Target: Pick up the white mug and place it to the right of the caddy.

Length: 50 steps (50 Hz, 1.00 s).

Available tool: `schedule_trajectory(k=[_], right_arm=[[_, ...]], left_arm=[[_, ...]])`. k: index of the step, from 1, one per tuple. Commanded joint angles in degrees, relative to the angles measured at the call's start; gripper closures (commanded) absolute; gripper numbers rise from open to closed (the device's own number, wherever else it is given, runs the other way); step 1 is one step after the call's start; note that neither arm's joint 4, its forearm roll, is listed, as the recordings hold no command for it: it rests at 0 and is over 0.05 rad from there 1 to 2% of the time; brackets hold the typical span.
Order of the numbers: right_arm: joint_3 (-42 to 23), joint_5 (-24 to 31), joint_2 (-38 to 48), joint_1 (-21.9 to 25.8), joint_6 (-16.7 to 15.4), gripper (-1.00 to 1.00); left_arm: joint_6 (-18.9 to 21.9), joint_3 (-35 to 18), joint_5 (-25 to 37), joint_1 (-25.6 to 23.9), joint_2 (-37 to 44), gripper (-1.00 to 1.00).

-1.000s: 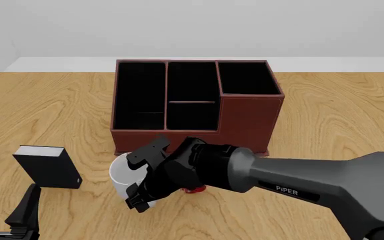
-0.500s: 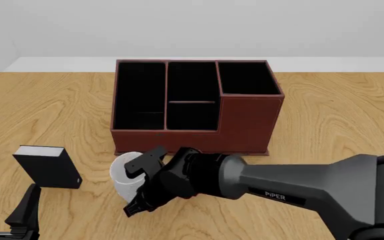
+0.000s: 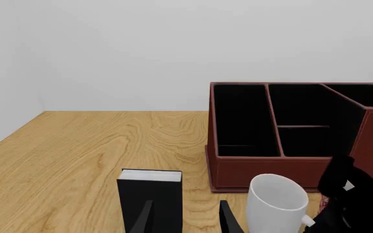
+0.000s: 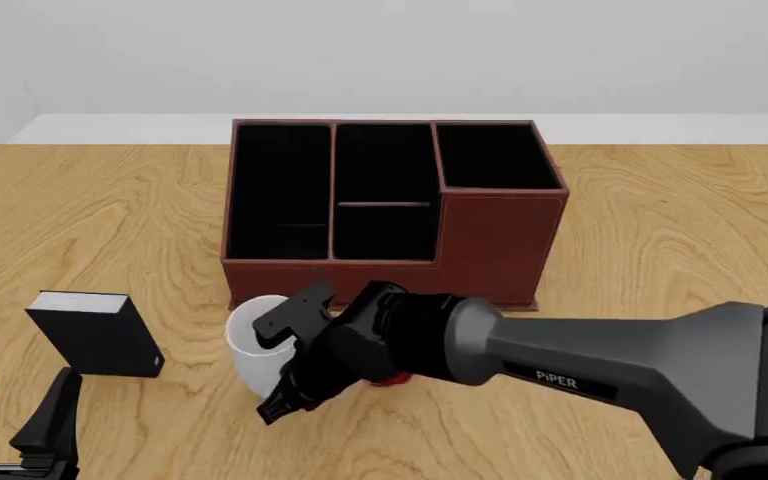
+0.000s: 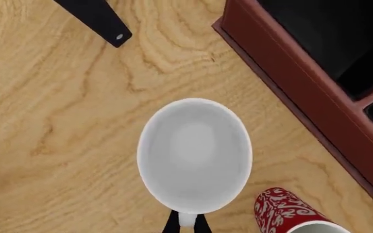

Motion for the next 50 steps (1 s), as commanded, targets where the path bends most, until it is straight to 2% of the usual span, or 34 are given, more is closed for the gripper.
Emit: schedule_trajectory(k=[1, 3, 4, 5, 7, 8, 9, 13, 14, 16, 17, 29, 50], right_arm=[[-0.82, 0.76, -1.61, -2.25, -5.44, 1.0], [-0.6, 0.67, -2.04, -3.51, -7.57, 1.0], [-0.58, 0.68, -2.27, -3.38, -7.5, 1.0], [-0.27, 0.43, -2.81, -4.59, -9.43, 1.0], [-0.3, 0.73, -3.1, -4.14, -9.21, 1.0], [-0.05, 0.63, -3.72, -5.01, -10.6, 1.0], [-0.27, 0.85, -3.84, -4.43, -10.11, 1.0], [-0.1, 0.83, -4.95, -5.05, -11.99, 1.0], [-0.28, 1.07, -5.05, -4.57, -11.59, 1.0], [0.02, 0.87, -5.86, -5.38, -13.17, 1.0], [-0.24, 1.19, -6.08, -4.87, -12.56, 1.0], [-0.35, 1.42, -9.94, -5.47, -16.03, 1.0], [0.86, 1.18, -15.81, -6.93, -19.25, 1.0]], left_arm=[[0.0, 0.0, 0.0, 0.0, 0.0, -1.0], [0.0, 0.0, 0.0, 0.0, 0.0, -1.0], [0.0, 0.0, 0.0, 0.0, 0.0, -1.0], [0.0, 0.0, 0.0, 0.0, 0.0, -1.0], [0.0, 0.0, 0.0, 0.0, 0.0, -1.0], [0.0, 0.0, 0.0, 0.0, 0.0, -1.0], [0.0, 0.0, 0.0, 0.0, 0.0, -1.0], [0.0, 0.0, 0.0, 0.0, 0.0, -1.0], [0.0, 0.0, 0.0, 0.0, 0.0, -1.0], [0.0, 0.0, 0.0, 0.0, 0.0, -1.0], [0.0, 0.0, 0.0, 0.0, 0.0, -1.0], [0.0, 0.0, 0.0, 0.0, 0.0, -1.0], [0.0, 0.0, 0.0, 0.0, 0.0, -1.0]])
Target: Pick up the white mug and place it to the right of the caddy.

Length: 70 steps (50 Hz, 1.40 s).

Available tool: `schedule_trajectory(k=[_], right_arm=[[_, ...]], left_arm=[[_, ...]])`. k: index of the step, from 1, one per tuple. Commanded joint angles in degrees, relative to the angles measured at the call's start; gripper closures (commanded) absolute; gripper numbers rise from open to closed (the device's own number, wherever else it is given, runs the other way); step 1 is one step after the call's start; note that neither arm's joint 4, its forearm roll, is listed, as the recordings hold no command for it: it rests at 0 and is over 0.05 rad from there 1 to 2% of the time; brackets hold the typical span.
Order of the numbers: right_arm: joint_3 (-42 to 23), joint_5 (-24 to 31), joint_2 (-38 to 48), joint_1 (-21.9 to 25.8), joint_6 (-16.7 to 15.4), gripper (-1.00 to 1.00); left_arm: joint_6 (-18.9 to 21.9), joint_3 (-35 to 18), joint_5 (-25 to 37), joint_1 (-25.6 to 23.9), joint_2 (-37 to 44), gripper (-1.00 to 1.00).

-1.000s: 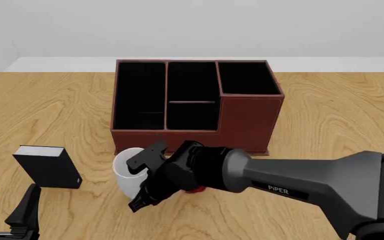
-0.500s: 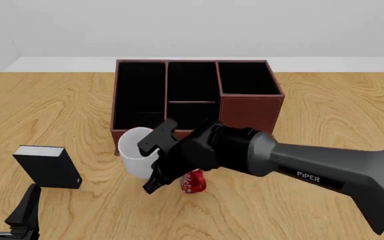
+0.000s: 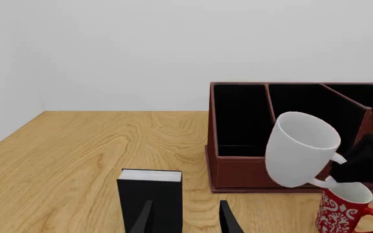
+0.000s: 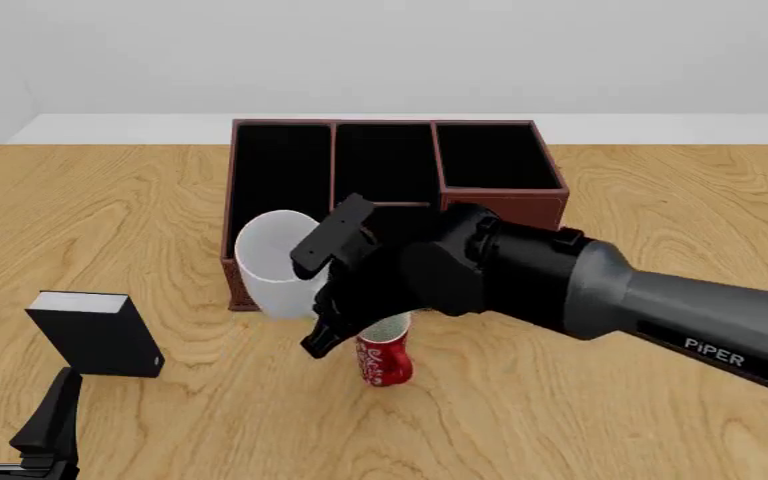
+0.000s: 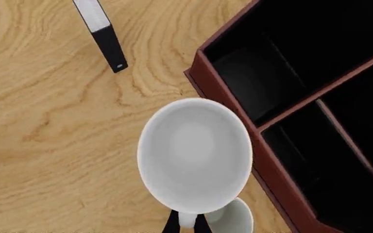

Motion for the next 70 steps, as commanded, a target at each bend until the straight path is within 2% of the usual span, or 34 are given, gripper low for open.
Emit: schedule_trajectory(k=[1, 23, 26, 29, 51, 70], right_arm=[[0.74, -0.44, -3.07, -1.19, -1.43, 1.0], [2.79, 1.41, -11.92, -10.89, -5.47, 1.0], [2.56, 1.79, -12.65, -11.53, -5.28, 1.0], [3.12, 1.74, -14.11, -12.87, -6.46, 1.0], [3.43, 2.97, -18.83, -17.46, -5.9, 1.0], [4.63, 4.62, -23.34, -24.1, -5.87, 1.0]], left_arm=[[0.0, 0.0, 0.0, 0.0, 0.0, -1.0], [0.0, 0.0, 0.0, 0.0, 0.0, -1.0], [0.0, 0.0, 0.0, 0.0, 0.0, -1.0], [0.0, 0.0, 0.0, 0.0, 0.0, -1.0], [0.0, 0.0, 0.0, 0.0, 0.0, -1.0], [0.0, 0.0, 0.0, 0.0, 0.0, -1.0]])
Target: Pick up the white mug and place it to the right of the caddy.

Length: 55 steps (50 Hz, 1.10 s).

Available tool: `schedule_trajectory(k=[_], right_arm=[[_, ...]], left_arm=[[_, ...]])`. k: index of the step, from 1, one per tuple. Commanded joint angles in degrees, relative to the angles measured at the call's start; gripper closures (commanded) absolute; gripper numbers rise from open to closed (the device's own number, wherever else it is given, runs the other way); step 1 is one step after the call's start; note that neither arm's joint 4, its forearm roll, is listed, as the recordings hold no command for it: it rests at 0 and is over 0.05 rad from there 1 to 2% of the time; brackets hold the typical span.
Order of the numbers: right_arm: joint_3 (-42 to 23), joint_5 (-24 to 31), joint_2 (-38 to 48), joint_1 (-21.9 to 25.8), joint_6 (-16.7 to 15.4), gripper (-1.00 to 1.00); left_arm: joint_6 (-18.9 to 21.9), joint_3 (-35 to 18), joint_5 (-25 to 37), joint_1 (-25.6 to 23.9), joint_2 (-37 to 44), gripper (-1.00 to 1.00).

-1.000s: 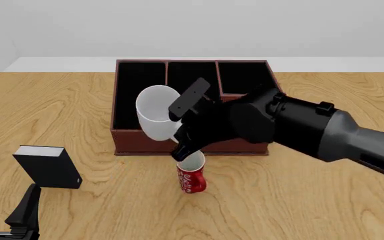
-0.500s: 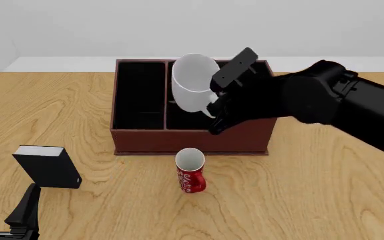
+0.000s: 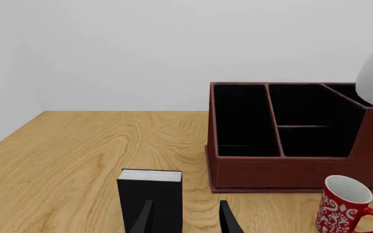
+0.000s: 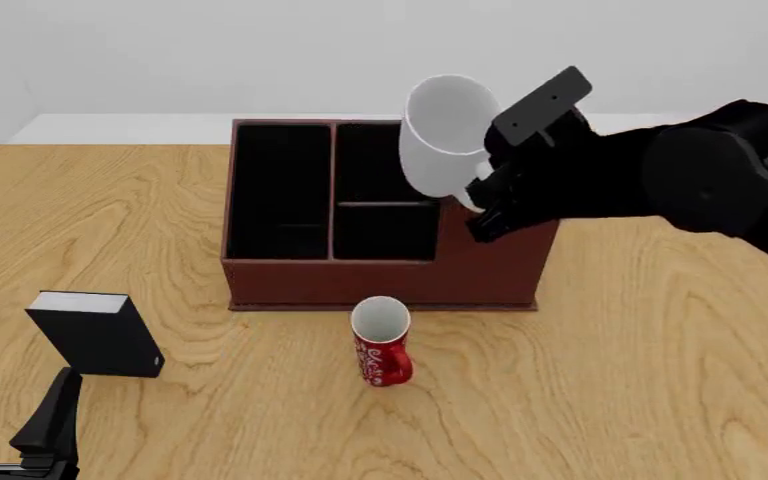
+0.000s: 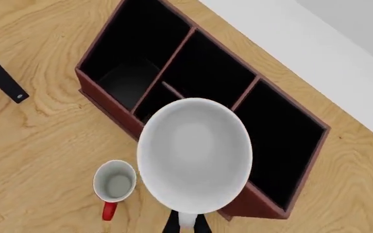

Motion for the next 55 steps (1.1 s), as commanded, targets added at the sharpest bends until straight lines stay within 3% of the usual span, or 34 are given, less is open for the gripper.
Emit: schedule_trajectory(k=[1, 34, 55], right_arm=[[0.06, 1.22, -3.45, -4.2, 0.82, 1.0], [1.08, 4.95, -13.12, -13.0, 2.56, 1.0], [-1.63, 7.04, -14.7, -23.25, 3.96, 1.0]], left_arm=[[0.0, 0.0, 0.0, 0.0, 0.0, -1.0], [0.0, 0.0, 0.0, 0.0, 0.0, -1.0], [0.0, 0.0, 0.0, 0.0, 0.0, -1.0]])
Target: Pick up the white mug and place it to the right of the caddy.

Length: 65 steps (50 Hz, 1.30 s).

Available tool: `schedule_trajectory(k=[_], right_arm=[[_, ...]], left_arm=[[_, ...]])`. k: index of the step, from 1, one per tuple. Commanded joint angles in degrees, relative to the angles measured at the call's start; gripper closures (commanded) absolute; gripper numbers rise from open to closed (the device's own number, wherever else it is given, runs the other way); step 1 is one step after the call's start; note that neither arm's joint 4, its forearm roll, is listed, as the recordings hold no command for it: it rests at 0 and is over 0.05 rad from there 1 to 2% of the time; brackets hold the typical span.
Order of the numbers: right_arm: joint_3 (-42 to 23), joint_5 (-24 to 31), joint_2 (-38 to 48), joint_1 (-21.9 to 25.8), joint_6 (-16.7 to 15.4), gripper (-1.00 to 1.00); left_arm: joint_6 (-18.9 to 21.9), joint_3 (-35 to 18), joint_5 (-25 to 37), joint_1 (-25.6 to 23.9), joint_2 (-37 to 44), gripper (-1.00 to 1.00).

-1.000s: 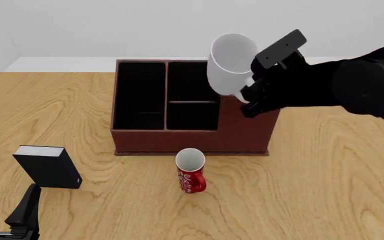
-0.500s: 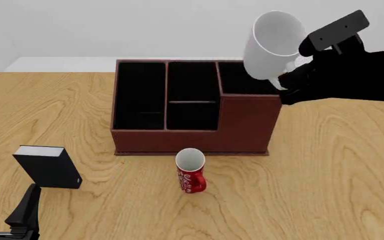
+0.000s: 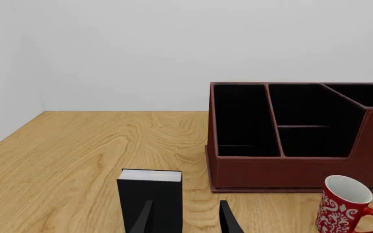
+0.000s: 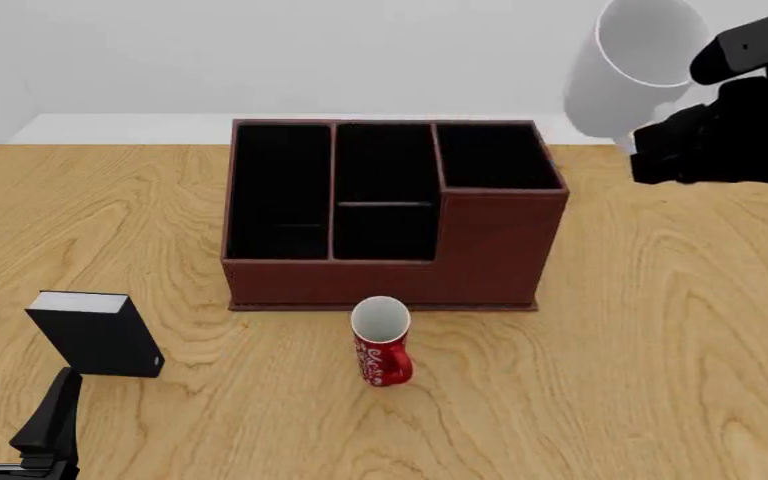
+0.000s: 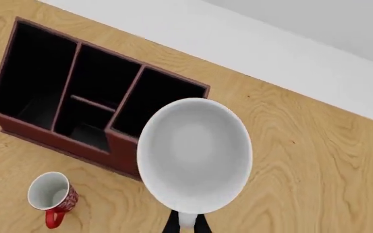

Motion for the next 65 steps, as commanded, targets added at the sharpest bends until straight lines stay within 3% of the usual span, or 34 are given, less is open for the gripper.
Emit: schedule_trajectory(k=[1, 19, 42, 65], right_arm=[[-2.1, 1.3, -1.05, -4.42, 1.83, 1.0], [-3.03, -0.85, 2.25, -9.8, 3.46, 1.0], [-4.9, -2.06, 8.14, -11.38, 3.38, 1.0], [-10.19, -1.39, 20.18, -14.08, 3.65, 1.0]], left_arm=[[0.0, 0.0, 0.0, 0.0, 0.0, -1.0], [0.0, 0.0, 0.0, 0.0, 0.0, -1.0], [0.0, 0.0, 0.0, 0.0, 0.0, -1.0], [0.0, 0.0, 0.0, 0.0, 0.0, -1.0]])
